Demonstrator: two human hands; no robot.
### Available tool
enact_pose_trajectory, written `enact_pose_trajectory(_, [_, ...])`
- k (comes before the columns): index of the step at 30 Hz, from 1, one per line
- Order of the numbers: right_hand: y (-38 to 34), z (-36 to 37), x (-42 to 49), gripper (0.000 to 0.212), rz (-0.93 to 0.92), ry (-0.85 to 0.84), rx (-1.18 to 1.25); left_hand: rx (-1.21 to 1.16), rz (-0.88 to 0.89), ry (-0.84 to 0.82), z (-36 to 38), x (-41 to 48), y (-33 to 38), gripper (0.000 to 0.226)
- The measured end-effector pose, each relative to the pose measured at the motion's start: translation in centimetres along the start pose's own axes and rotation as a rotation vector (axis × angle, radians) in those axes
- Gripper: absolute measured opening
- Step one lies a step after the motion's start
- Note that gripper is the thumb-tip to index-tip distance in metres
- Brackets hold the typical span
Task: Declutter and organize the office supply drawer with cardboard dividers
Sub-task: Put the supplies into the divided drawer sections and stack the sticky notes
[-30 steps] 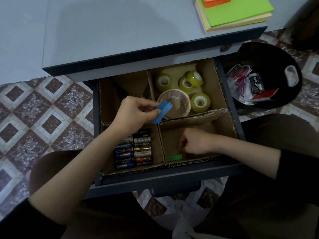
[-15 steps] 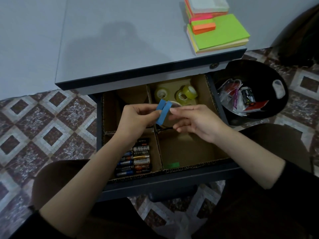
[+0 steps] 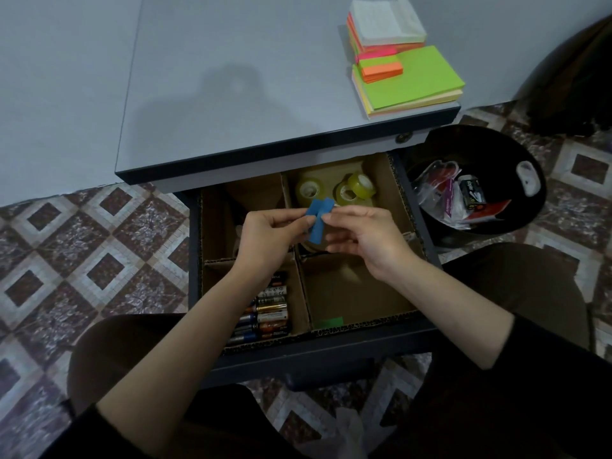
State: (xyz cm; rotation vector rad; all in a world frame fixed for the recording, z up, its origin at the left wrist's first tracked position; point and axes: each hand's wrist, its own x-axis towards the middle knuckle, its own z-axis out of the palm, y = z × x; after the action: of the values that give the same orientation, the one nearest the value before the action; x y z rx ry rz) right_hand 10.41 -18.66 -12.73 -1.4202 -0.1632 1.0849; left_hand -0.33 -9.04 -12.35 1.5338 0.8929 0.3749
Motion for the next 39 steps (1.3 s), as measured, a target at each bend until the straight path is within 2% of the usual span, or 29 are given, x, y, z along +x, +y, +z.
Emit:
enact_pose_trajectory(5, [-0.1,-0.3,0.0,0.005,-0.042,0.047,-0.032,0.069,-0.006,0.027,-0.6,-0.1,0.2,0.017])
enact_pose_trajectory(8, [0.0,-0.1,-0.1,0.006,-0.055,0.019,-0.034,0.086,0.018,0.008,-0.4,-0.1,0.3,0.014])
enact_pose_trajectory(14, [0.3,0.0,0.0,0.011,-0.031,-0.021,0.063,0.170,0.034,0.101,0.2,0.0,-0.2,0.013])
enact_pose_trajectory(20, [0.3,-0.1,-0.2,0.010,-0.051,-0.076,0.017,0.339,0.140,0.093,0.1,-0.3,-0.2,0.016])
enact_pose_trajectory(23, [0.2,-0.2,-0.1,0.007,-0.051,-0.067,-0.017,0.366,0.156,0.037,0.1,-0.2,-0.1,0.019])
enact_pose_trajectory(29, [-0.3,-1.4,0.1,0.013,-0.054,-0.141,-0.210,0.319,0.048,-0.048,-0.3,0.2,0.1,0.017])
enact_pose_trajectory(33, [-1.2,-3.0,1.4,0.013,-0.187,-0.050,-0.363,0.505,0.040,-0.241,-0.5,0.1,0.8,0.026])
enact_pose_trajectory(35, [-1.3,-3.9,2.3,0.012,-0.321,-0.030,-0.570,0.643,0.047,-0.360,-0.1,0.0,0.8,0.023])
enact_pose_trajectory(37, [-1.3,-4.5,3.0,0.010,-0.399,-0.127,-0.796,0.751,0.064,-0.425,0.6,-0.2,0.6,0.022])
enact_pose_trajectory(39, [-1.2,-5.0,3.5,0.010,-0.337,-0.252,-0.907,0.839,0.103,-0.456,1.4,-0.2,0.4,0.021])
